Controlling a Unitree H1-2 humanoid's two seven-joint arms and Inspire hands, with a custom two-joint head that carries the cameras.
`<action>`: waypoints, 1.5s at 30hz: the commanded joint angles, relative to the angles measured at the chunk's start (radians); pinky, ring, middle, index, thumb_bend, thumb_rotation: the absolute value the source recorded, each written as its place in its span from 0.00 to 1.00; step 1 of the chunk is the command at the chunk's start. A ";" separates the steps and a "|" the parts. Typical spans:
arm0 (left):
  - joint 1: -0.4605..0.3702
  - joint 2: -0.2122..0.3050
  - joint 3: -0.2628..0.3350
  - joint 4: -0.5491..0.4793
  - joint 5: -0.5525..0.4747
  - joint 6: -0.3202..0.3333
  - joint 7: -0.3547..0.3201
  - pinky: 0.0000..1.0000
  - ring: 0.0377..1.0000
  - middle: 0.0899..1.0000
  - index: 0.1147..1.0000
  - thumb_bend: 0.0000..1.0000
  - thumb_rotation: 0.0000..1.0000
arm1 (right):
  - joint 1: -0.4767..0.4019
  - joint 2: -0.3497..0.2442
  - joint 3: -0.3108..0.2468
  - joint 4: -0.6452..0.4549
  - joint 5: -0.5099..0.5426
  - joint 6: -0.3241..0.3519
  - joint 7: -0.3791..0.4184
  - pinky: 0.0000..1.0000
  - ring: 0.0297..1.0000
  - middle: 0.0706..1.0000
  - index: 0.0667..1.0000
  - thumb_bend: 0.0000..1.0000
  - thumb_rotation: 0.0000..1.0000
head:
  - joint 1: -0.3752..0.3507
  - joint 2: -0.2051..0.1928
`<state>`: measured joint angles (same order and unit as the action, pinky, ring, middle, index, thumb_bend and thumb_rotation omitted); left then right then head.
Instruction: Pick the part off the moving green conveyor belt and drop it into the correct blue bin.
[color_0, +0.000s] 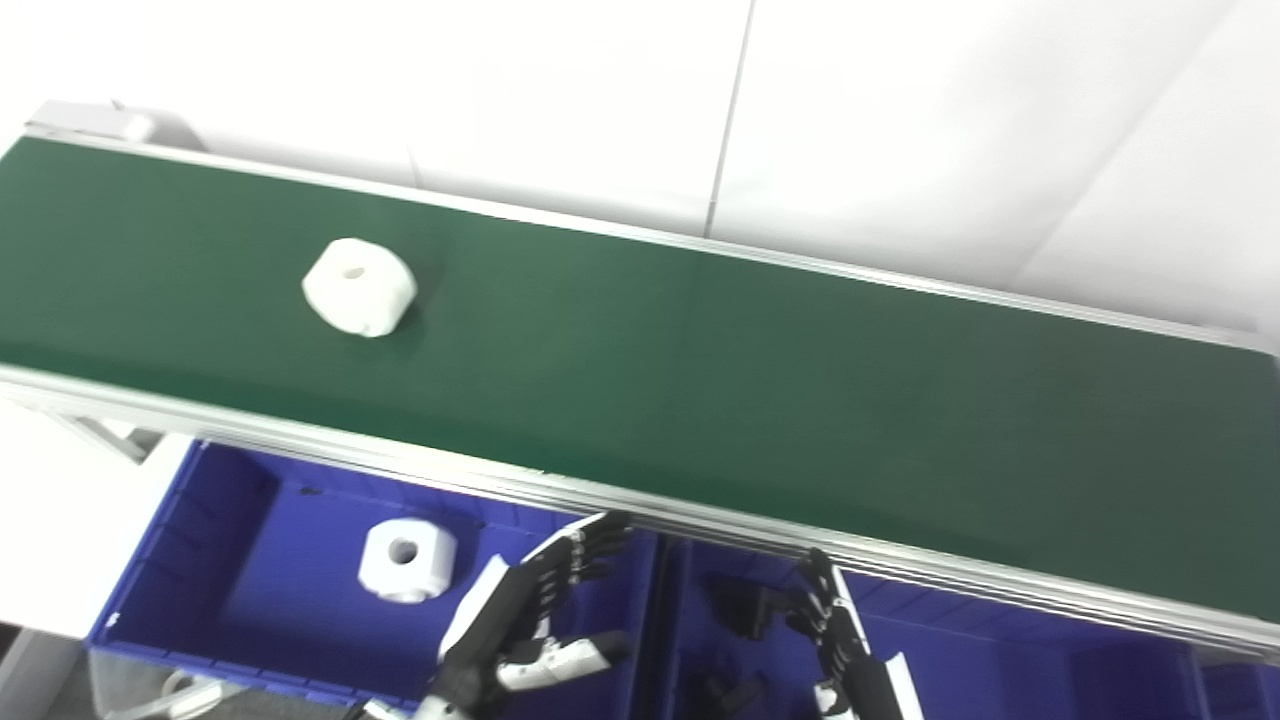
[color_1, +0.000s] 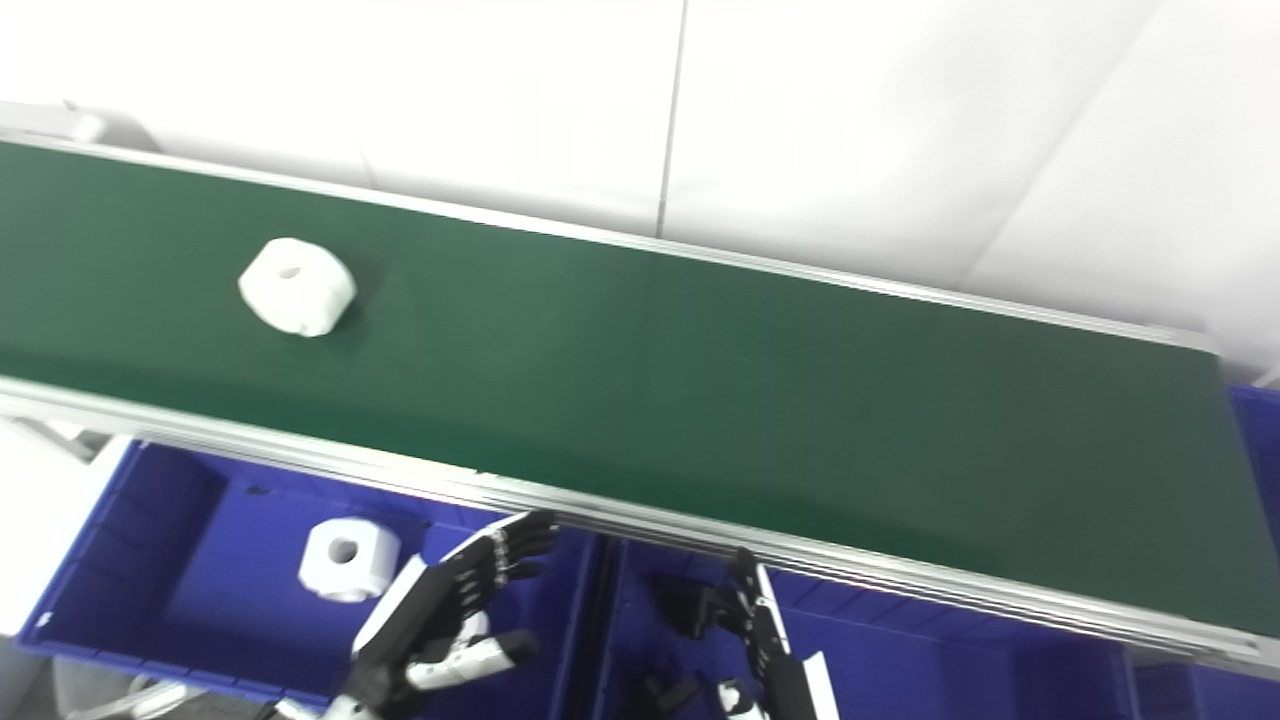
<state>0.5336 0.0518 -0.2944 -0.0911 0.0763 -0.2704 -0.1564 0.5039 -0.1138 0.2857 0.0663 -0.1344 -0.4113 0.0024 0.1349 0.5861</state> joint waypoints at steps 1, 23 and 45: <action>-0.002 -0.008 0.000 -0.005 0.012 -0.043 0.014 0.79 0.84 0.84 0.79 0.85 0.52 | -0.004 -0.006 0.002 -0.008 0.016 -0.058 -0.005 0.89 0.94 0.97 1.00 0.91 1.00 | 0.001 0.000; -0.054 0.015 -0.011 0.087 0.054 -0.075 0.013 0.75 0.83 0.83 0.79 0.86 0.55 | -0.042 -0.005 0.016 0.044 0.051 -0.058 -0.016 0.90 0.94 0.97 1.00 0.91 1.00 | 0.042 -0.101; -0.306 0.093 0.077 -0.317 0.161 0.002 -0.021 0.63 0.75 0.77 0.71 1.00 0.36 | -0.056 0.011 0.036 0.042 0.035 -0.058 -0.017 0.88 0.92 0.97 1.00 0.91 1.00 | 0.041 -0.077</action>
<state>0.2668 0.1184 -0.2357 -0.3809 0.2078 -0.2623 -0.1822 0.4600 -0.1160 0.3153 0.1281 -0.0980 -0.4120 -0.0124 0.1749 0.5077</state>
